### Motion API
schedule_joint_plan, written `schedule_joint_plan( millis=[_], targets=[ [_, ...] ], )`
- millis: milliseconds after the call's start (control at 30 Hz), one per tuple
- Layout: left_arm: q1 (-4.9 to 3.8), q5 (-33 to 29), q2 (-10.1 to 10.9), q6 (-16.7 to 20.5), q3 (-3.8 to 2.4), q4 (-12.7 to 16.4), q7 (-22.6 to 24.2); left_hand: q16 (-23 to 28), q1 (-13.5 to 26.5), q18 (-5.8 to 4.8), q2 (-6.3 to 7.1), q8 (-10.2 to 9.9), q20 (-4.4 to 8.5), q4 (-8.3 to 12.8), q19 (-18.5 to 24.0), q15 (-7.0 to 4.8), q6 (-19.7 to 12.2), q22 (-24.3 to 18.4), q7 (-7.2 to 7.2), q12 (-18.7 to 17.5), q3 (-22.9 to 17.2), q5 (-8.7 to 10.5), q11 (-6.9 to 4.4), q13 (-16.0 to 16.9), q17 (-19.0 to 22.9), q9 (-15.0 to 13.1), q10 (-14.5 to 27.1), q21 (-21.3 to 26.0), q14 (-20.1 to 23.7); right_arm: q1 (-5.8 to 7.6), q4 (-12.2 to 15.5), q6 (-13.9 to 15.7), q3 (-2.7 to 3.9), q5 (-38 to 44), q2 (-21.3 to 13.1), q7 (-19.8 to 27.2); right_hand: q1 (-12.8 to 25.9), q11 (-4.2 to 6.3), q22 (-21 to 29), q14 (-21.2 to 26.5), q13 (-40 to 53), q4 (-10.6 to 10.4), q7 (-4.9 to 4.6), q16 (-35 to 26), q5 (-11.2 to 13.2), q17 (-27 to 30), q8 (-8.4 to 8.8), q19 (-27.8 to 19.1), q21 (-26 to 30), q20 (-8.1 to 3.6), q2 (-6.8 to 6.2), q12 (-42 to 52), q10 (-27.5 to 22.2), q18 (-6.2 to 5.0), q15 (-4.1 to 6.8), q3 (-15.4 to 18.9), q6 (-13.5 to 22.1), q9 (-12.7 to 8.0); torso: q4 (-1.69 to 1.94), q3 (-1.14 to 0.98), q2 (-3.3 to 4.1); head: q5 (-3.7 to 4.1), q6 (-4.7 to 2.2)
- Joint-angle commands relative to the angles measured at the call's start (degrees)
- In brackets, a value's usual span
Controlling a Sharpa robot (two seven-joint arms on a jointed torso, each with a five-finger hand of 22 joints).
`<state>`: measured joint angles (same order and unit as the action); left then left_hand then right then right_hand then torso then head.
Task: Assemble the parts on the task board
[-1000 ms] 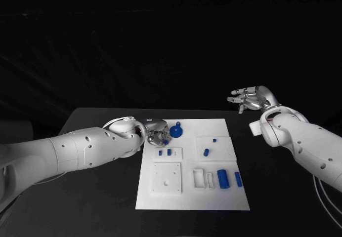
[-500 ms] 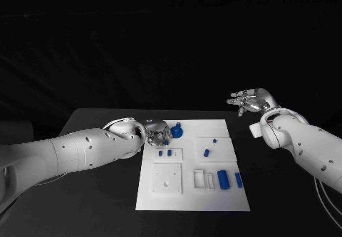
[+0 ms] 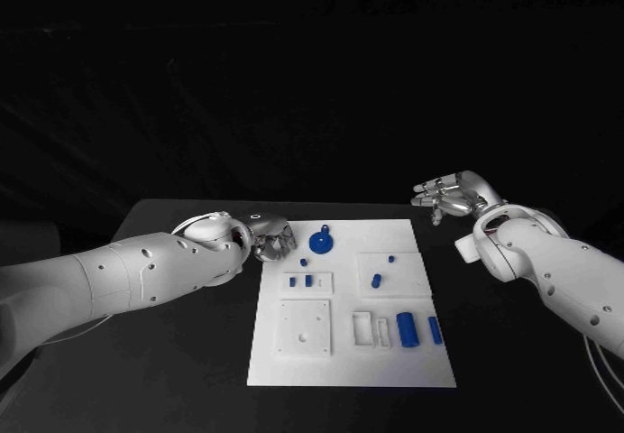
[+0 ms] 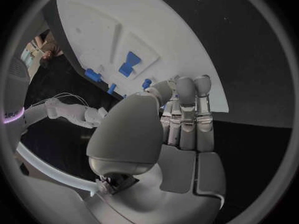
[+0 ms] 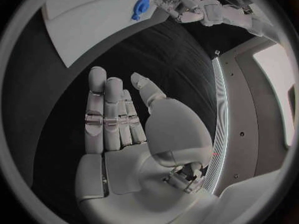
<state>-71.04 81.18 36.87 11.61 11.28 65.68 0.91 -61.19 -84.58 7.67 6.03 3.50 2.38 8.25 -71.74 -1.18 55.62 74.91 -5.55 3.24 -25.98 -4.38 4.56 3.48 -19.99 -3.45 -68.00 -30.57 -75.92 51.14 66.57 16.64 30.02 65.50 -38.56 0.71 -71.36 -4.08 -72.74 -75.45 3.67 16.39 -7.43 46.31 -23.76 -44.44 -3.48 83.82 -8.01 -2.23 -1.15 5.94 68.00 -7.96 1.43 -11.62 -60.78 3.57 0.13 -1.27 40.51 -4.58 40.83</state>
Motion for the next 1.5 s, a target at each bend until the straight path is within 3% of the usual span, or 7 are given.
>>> schedule_joint_plan(
  millis=[33, 200, 400, 533, 800, 1133, 1500],
  targets=[
    [-0.04, -0.39, 0.07, 2.53, -0.45, -0.87, 0.42, 0.25, 0.37, 0.90, 0.08, 0.10, 0.03, 0.15, 0.58, -0.20, 1.56, 1.27, -0.37, 0.22, -0.28, 0.02, -0.17, -0.03, -0.10, -0.12, -1.08, -0.36, 0.10, -0.59, 1.17, -3.61, -0.04, 7.31, -0.35, -1.25, 0.97, -0.03, -0.63, -0.32, -0.07, -0.10, 0.13, 0.38, -0.25, -0.24, -0.09, 2.18, -0.79, -0.41, -1.81, -0.54, 0.75, -1.21, -0.06, -4.30, -0.80, 0.06, 0.00, 0.09, 0.03, 0.23, -0.11],
    [-0.08, -5.71, 0.34, 6.91, -1.75, -1.93, 2.24, 4.81, 1.88, 0.30, -0.48, 0.07, -0.26, -1.19, 3.18, 0.06, 4.11, 0.00, -1.59, 0.30, 0.89, 0.82, 0.05, -0.01, 1.72, -0.12, -0.71, 2.23, 2.99, -1.51, 3.03, -4.93, -0.30, 14.68, -0.83, -2.48, 0.93, 0.28, -1.15, -0.70, -0.07, -0.20, 0.49, 0.74, 0.92, -0.50, -0.09, 2.28, -1.47, -0.56, -2.36, -0.49, 1.57, -1.22, 0.14, -6.02, -1.74, 0.07, 0.04, 0.05, -0.01, 0.53, -0.33],
    [-0.39, -24.65, 1.32, 10.40, -3.42, -1.25, 4.94, 22.86, 5.22, -1.34, 0.29, 0.04, -2.55, -5.27, 8.99, 2.23, 4.16, -9.51, -2.27, 0.18, 4.41, 1.17, 1.11, -0.10, 9.39, -0.12, 1.46, 14.70, 8.55, -2.27, 5.84, -7.02, -1.46, 25.45, -1.11, -5.40, 0.63, 0.71, -1.69, -1.84, -0.08, -0.22, 0.84, 1.13, 3.85, -0.68, -0.10, 2.49, -2.77, -0.78, -2.91, -0.86, 3.01, -1.25, 0.41, -6.59, -2.56, 0.09, 0.03, -0.03, 0.00, 2.25, -1.05],
    [-0.77, -40.86, 2.52, 8.53, -4.18, 0.41, 7.47, 36.77, 6.04, -2.07, -1.24, 0.04, -4.66, -7.09, 11.04, 4.52, 3.72, -18.48, -2.57, 0.18, 5.93, 1.33, 1.50, -0.11, 14.46, -0.11, 1.03, 23.77, 10.13, -2.45, 8.01, -10.15, -3.07, 32.44, -1.34, -8.75, 0.63, 0.59, -1.85, -2.52, -0.11, -0.31, 0.91, 1.20, 6.19, -0.69, -0.09, 2.49, -3.67, -0.76, -3.57, -1.82, 2.98, -1.18, 0.35, -7.53, -2.82, 0.08, -0.03, -0.01, 0.01, 3.17, -1.41],
    [-0.96, -49.36, 4.33, 6.51, -5.01, 3.98, 11.07, 57.54, 5.94, -2.04, -1.84, 0.07, -8.29, -7.27, 14.94, 8.03, 1.77, -34.79, -3.16, 0.35, 8.00, 1.05, 3.13, -0.06, 16.05, -0.10, 5.20, 27.00, 9.89, -2.54, 10.04, -11.60, -6.64, 41.50, -0.91, -12.39, 0.52, 0.29, -1.46, -3.49, -0.15, -0.64, 0.69, 0.95, 10.23, -0.31, -0.09, 2.57, -4.70, -0.71, -5.26, -2.09, 2.11, -1.15, 0.25, -9.20, -2.03, 0.08, -0.02, 0.04, 0.03, 3.40, -1.45],
    [-0.99, -50.74, 4.91, 6.96, -5.15, 5.53, 12.17, 57.68, 4.90, -1.54, -2.79, -0.09, -9.66, -7.04, 11.54, 9.35, -1.83, -59.78, -3.68, 0.28, 11.93, 1.42, 4.20, -0.14, 16.29, 0.07, 8.23, 26.72, 13.38, -2.61, 10.02, -9.59, -8.71, 46.13, 0.06, -14.39, 0.47, 0.21, 0.44, -4.46, -0.15, -3.40, 0.79, 0.33, 13.18, 0.29, -0.11, 2.55, -5.95, -0.49, -7.83, -2.02, 1.88, -1.28, 0.09, -10.16, -1.98, 0.11, 0.02, 0.05, 0.03, 3.30, -1.15],
    [-0.99, -50.90, 5.10, 7.06, -5.16, 5.67, 11.71, 57.66, 4.94, -1.62, -2.39, -0.14, -9.79, -7.34, 10.89, 9.49, -3.55, -63.80, -3.91, 0.29, 12.37, 1.45, 4.42, -0.15, 16.32, 0.12, 8.60, 26.61, 13.66, -2.61, 10.21, -9.81, -9.63, 46.79, 0.22, -14.60, -0.50, 1.22, 2.20, -4.77, -0.12, -4.39, 1.49, 0.34, 15.73, 0.12, -0.16, 2.45, -7.87, -1.32, -7.49, -1.90, 4.84, -0.34, 0.96, -16.22, -4.73, 0.16, 0.01, 0.00, 0.04, 3.17, -0.96]
  ],
)
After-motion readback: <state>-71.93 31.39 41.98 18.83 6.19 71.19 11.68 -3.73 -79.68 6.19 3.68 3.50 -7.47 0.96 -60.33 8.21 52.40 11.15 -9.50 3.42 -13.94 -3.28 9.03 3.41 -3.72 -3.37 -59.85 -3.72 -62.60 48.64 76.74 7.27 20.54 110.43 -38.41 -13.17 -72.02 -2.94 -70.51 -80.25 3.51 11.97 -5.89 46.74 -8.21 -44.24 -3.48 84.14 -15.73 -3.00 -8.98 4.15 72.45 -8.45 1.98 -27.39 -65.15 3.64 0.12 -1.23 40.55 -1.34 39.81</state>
